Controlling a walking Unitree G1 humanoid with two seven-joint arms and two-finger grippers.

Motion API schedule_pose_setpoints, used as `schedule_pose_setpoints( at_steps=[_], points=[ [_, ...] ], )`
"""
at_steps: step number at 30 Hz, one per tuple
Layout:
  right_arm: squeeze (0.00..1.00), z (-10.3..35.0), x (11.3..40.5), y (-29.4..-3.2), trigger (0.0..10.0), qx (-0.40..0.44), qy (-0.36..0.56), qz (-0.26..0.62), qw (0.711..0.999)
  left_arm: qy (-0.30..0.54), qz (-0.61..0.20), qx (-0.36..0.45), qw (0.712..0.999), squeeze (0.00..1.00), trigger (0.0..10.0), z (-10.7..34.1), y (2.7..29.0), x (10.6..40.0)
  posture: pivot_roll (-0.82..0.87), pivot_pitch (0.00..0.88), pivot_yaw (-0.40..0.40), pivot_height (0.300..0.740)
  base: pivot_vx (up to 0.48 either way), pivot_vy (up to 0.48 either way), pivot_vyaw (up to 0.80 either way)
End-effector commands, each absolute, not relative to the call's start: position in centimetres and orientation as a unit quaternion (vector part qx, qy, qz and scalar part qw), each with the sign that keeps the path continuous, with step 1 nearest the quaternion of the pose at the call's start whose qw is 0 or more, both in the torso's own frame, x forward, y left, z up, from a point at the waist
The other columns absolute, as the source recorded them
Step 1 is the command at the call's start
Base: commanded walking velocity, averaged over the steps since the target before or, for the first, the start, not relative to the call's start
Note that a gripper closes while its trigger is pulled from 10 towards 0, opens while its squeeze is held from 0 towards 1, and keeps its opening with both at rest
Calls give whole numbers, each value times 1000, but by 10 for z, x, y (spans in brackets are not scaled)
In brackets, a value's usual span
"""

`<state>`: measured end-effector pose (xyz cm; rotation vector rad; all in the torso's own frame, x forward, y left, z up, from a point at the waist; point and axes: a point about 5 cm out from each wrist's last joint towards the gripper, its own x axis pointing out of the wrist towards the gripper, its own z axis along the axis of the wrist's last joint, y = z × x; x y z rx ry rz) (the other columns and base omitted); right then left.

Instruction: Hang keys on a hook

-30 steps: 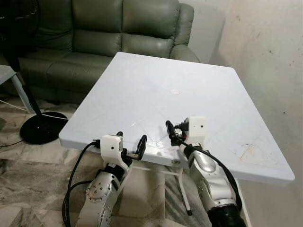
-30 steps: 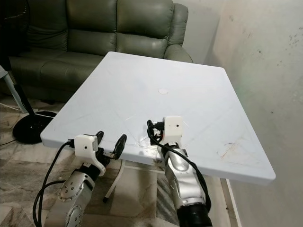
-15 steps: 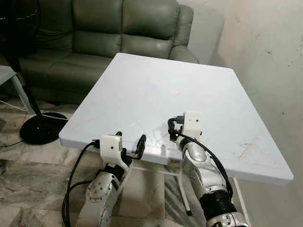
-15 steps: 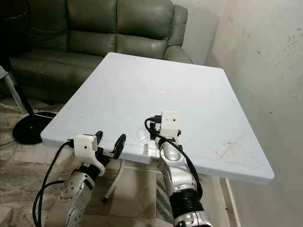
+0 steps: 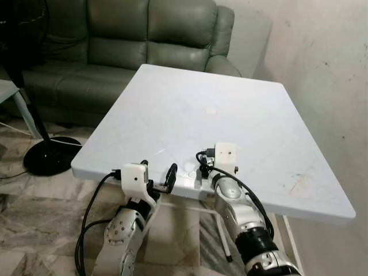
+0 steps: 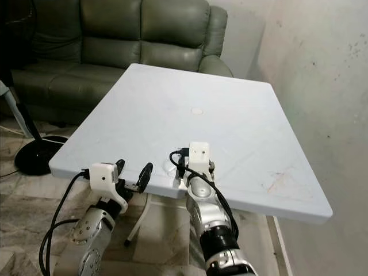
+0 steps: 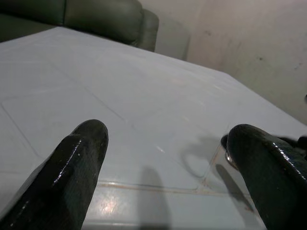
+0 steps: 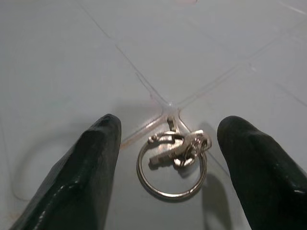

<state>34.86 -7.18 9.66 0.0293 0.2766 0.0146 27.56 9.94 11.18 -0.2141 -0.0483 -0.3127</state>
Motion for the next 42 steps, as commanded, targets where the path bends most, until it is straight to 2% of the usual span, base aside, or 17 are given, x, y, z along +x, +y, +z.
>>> schedule_pose_setpoints(
  at_steps=[1, 4, 6, 9, 10, 11, 14, 15, 20, 23, 24, 26, 27, 32, 36, 37, 42],
  points=[
    [0, 103, 354, -71, 10000, 28, 132, -2, 991, -27, -157, -117, 980, 0, 10000, 115, 93, 275, 48, 48, -114, 740, 0, 0, 0],
    [0, 102, 354, -71, 9725, 32, 136, -6, 990, -27, -157, -118, 980, 0, 10000, 116, 93, 275, 49, 49, -114, 740, 0, 0, 0],
    [0, 102, 356, -72, 7529, 32, 136, -10, 990, -27, -156, -119, 980, 0, 10000, 116, 94, 275, 49, 50, -115, 740, 0, 0, 0],
    [0, 102, 357, -72, 8118, 34, 138, -11, 990, -26, -154, -121, 980, 0, 10000, 116, 94, 276, 47, 50, -115, 740, 0, 0, 0],
    [0, 102, 357, -72, 5765, 38, 138, -12, 990, -26, -154, -121, 980, 0, 10000, 116, 94, 276, 47, 50, -115, 740, 0, 0, 0],
    [0, 102, 357, -72, 4784, 41, 138, -14, 990, -26, -154, -121, 980, 0, 10000, 116, 94, 276, 47, 50, -115, 740, 0, 0, 0],
    [0, 101, 358, -72, 5647, 40, 144, -14, 989, -26, -153, -122, 980, 0, 10000, 116, 94, 276, 47, 50, -115, 740, 0, 0, 0],
    [0, 101, 358, -72, 4353, 39, 142, -14, 989, -27, -153, -122, 980, 0, 10000, 117, 94, 276, 47, 50, -115, 740, 0, 0, 0],
    [0, 98, 358, -71, 5059, 36, 145, -14, 989, -26, -150, -124, 981, 0, 10000, 117, 94, 276, 47, 49, -116, 740, 0, 0, 0],
    [0, 97, 357, -71, 8039, 31, 146, -13, 989, -26, -149, -124, 981, 0, 10000, 117, 94, 277, 47, 49, -116, 740, 0, 0, 0],
    [0, 97, 357, -71, 6745, 30, 146, -12, 989, -26, -149, -125, 981, 0, 10000, 117, 94, 276, 47, 49, -116, 740, 0, 0, 0],
    [0, 96, 357, -71, 6745, 29, 146, -12, 989, -26, -148, -125, 981, 0, 10000, 117, 94, 276, 47, 49, -116, 740, 0, 0, 0],
    [0, 96, 357, -71, 8039, 29, 147, -12, 989, -26, -148, -125, 981, 0, 10000, 117, 94, 276, 49, 49, -118, 740, 0, 0, 0],
    [0, 93, 356, -72, 8902, 27, 153, -16, 988, -25, -145, -127, 981, 0, 10000, 117, 94, 276, 51, 49, -120, 740, 0, 0, 0],
    [0, 93, 356, -72, 7569, 29, 154, -15, 988, -25, -145, -128, 981, 0, 10000, 117, 94, 276, 51, 49, -120, 740, 0, 0, 0],
    [0, 93, 356, -71, 1255, 31, 151, -15, 988, -25, -144, -128, 981, 0, 10000, 117, 94, 276, 51, 49, -120, 740, 0, 0, 0],
    [0, 94, 357, -71, 0, 31, 148, -17, 988, -26, -143, -129, 981, 0, 10000, 117, 93, 277, 52, 45, -124, 740, 0, 0, 0]
  ],
)
